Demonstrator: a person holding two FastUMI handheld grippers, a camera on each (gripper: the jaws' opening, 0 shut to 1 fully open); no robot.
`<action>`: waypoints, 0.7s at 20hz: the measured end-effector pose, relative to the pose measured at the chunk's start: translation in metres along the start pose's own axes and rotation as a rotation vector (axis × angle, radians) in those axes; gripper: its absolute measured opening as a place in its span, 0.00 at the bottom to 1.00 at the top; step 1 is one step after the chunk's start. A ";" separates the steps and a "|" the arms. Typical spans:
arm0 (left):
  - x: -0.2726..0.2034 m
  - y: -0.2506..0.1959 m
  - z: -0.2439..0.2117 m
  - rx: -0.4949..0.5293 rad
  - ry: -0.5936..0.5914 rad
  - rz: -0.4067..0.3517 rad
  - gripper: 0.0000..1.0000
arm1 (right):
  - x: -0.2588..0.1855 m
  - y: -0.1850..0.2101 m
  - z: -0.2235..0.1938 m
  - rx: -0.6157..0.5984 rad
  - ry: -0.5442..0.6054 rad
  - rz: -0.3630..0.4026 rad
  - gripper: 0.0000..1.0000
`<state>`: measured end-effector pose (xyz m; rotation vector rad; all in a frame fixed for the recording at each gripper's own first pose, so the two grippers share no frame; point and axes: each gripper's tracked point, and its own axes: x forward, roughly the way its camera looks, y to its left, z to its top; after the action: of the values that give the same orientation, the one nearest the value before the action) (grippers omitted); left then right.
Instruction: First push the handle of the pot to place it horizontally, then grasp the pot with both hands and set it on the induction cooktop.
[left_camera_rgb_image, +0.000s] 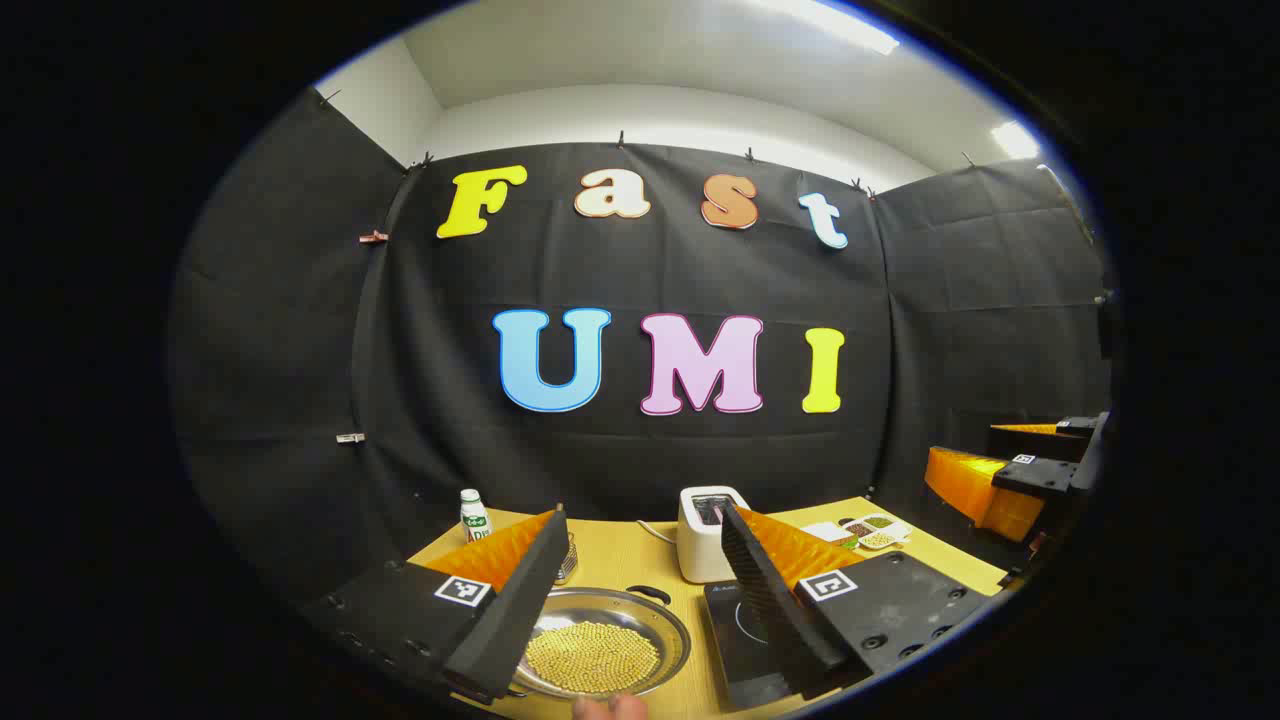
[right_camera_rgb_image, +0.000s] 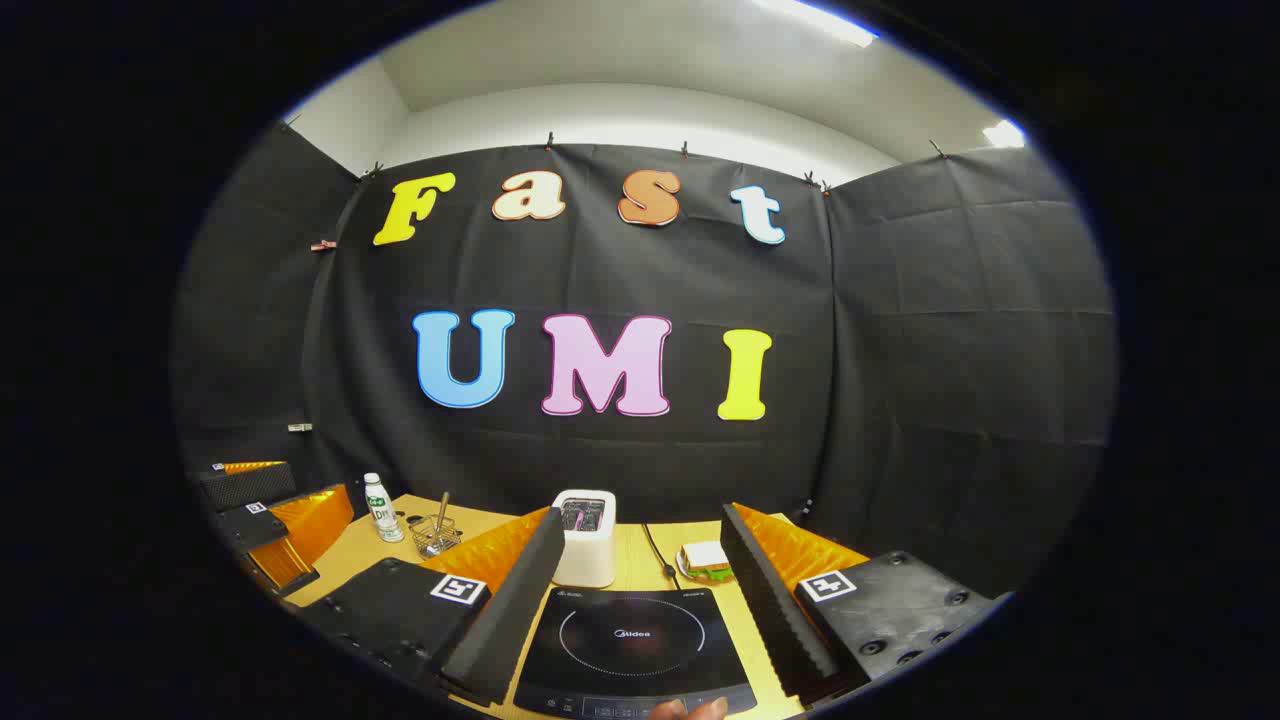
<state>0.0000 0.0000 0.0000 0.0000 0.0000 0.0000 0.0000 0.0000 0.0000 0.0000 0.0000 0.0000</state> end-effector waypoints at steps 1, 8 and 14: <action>-0.001 0.001 0.000 0.000 0.000 0.000 0.96 | -0.001 0.000 0.000 -0.001 0.000 -0.001 0.98; -0.006 0.002 0.001 0.008 -0.005 0.002 0.96 | -0.004 0.002 0.003 0.007 -0.001 0.003 0.98; -0.009 0.005 0.005 0.016 -0.017 0.009 0.96 | -0.008 0.000 0.005 0.012 -0.010 -0.001 0.98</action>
<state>-0.0090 0.0048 0.0053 0.0161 -0.0171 0.0086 -0.0076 -0.0004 0.0052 0.0123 -0.0098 -0.0013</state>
